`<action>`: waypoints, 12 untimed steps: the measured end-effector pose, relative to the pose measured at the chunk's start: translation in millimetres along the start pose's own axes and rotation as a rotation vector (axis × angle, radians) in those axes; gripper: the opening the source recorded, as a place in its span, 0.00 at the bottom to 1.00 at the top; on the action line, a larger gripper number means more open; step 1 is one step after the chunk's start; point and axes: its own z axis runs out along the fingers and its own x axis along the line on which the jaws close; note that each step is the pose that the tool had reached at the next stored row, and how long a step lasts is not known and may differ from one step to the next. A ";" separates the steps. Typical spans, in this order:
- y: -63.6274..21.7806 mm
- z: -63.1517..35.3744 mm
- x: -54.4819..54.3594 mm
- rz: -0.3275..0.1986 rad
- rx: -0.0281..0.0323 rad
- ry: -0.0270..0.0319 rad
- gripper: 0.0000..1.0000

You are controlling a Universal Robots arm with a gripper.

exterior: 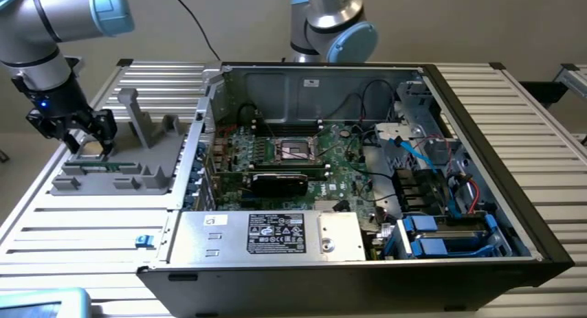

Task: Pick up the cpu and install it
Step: 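Pick up the cpu and move it towards the insertion slot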

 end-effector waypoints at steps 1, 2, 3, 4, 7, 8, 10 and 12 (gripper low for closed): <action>0.0 -0.1 0.0 0.000 0.0000 0.0003 0.72; 0.0 -0.1 0.0 0.000 0.0001 0.0008 0.72; 0.0 -0.2 0.1 0.000 0.0001 0.0009 0.72; 0.0 -0.2 0.1 0.000 0.0001 0.0011 0.72; 0.0 -0.1 0.1 0.000 0.0001 0.0013 0.69; 0.0 -0.1 0.0 0.000 0.0001 0.0013 0.69; 0.0 -0.2 0.1 0.000 0.0001 0.0015 0.57; 0.0 -0.2 0.1 0.000 0.0001 0.0015 0.55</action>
